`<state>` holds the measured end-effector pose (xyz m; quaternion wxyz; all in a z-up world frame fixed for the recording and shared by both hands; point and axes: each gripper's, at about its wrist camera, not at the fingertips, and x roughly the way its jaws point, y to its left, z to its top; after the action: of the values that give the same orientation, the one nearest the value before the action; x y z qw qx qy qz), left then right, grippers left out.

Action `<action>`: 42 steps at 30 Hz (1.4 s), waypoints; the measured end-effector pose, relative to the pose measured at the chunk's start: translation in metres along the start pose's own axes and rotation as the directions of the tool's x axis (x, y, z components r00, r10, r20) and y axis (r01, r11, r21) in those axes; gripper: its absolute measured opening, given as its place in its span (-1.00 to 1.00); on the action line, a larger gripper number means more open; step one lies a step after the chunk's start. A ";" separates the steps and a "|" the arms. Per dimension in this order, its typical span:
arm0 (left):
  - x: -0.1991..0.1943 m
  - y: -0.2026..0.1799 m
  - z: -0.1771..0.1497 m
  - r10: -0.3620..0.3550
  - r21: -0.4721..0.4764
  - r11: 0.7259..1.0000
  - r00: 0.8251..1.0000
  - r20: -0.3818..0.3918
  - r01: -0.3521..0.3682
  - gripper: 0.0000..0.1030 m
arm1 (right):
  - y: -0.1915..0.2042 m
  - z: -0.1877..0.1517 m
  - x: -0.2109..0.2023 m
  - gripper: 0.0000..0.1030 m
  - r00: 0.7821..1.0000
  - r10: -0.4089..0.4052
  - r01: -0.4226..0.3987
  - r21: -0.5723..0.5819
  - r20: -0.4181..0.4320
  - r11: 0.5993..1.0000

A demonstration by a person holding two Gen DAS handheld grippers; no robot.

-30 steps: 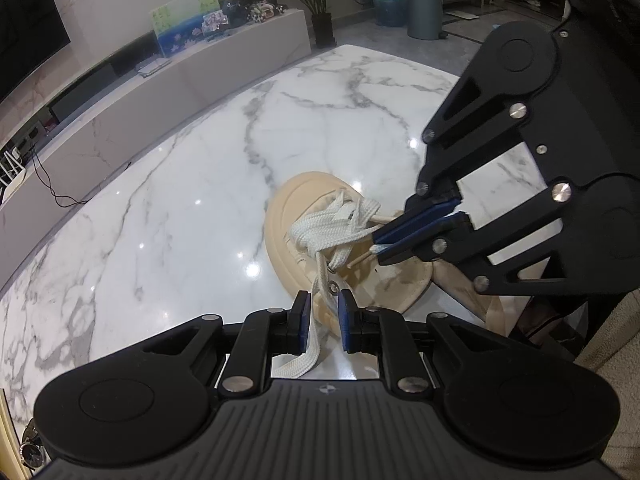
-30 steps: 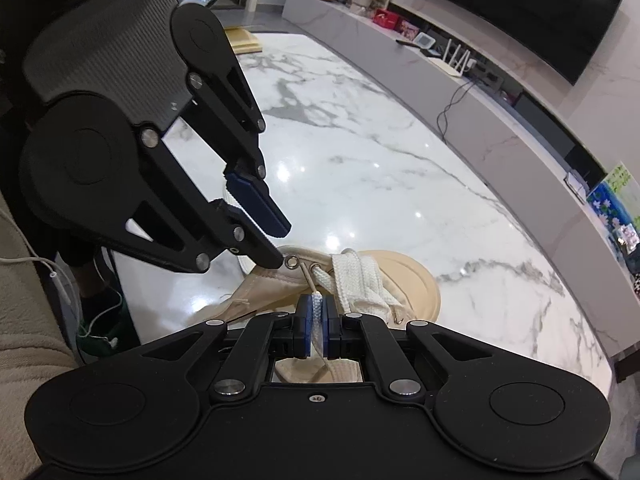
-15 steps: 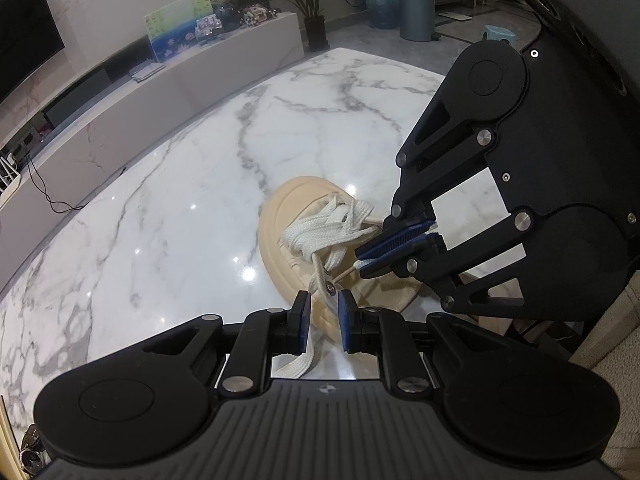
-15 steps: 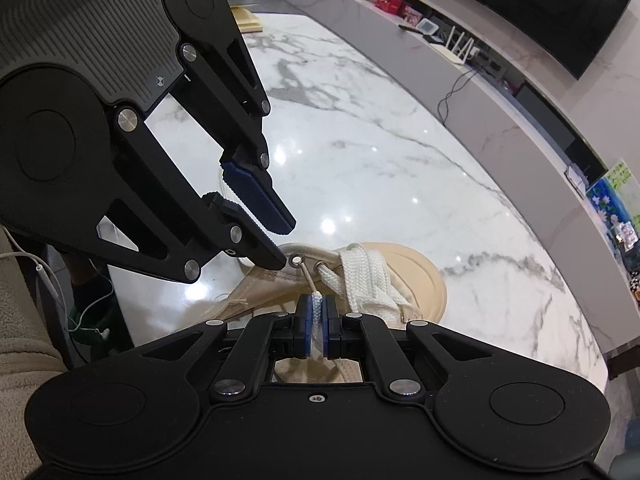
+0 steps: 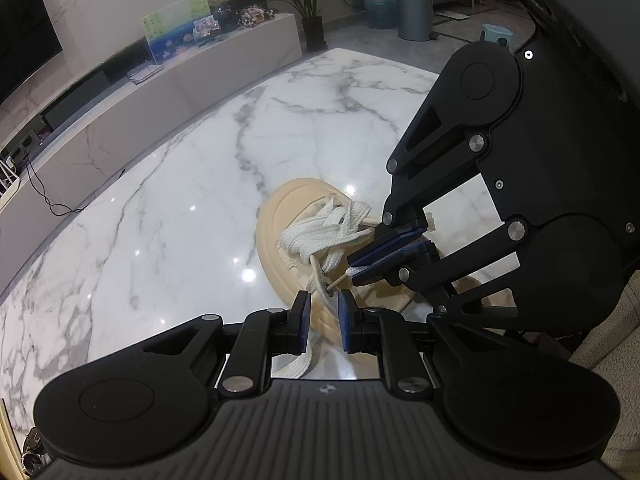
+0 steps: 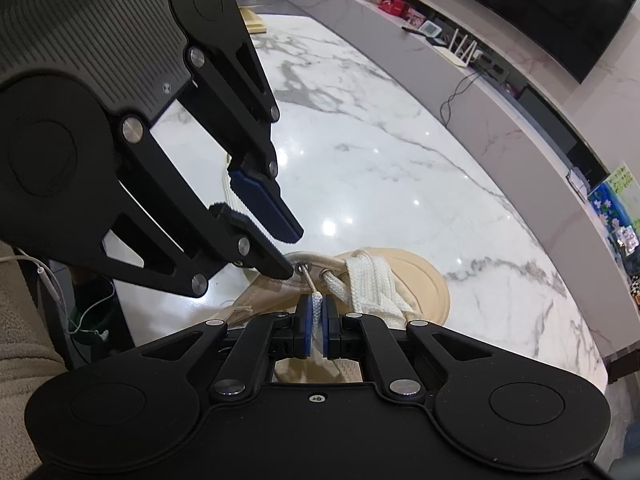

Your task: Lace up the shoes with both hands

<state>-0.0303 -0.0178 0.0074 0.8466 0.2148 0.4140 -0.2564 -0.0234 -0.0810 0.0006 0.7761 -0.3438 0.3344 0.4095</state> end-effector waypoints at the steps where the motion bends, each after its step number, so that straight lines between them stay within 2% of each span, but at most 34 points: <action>1: 0.000 0.000 0.000 -0.001 0.000 1.000 1.000 0.000 0.001 -0.73 | -0.001 0.000 0.000 -0.94 1.000 0.004 -0.004 0.003 0.004 1.000; 24: -0.018 0.000 -0.002 -0.020 0.005 1.000 1.000 0.004 0.020 -0.70 | -0.003 0.002 -0.007 -0.94 0.998 0.032 -0.032 0.002 0.060 0.999; 30: -0.018 0.006 -0.008 0.018 0.005 1.000 1.000 -0.023 -0.018 -0.69 | -0.001 0.004 -0.007 -0.94 0.996 0.031 -0.031 -0.005 0.079 1.000; 42: -0.015 0.006 -0.015 0.010 0.103 0.995 0.999 -0.046 -0.006 -0.69 | -0.001 0.008 -0.013 -0.92 0.996 0.015 -0.015 -0.002 0.093 1.000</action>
<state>-0.0431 -0.0003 0.0124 0.8256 0.2657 0.4188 -0.2690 -0.0264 -0.0801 0.0151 0.7874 -0.3222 0.3004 0.4312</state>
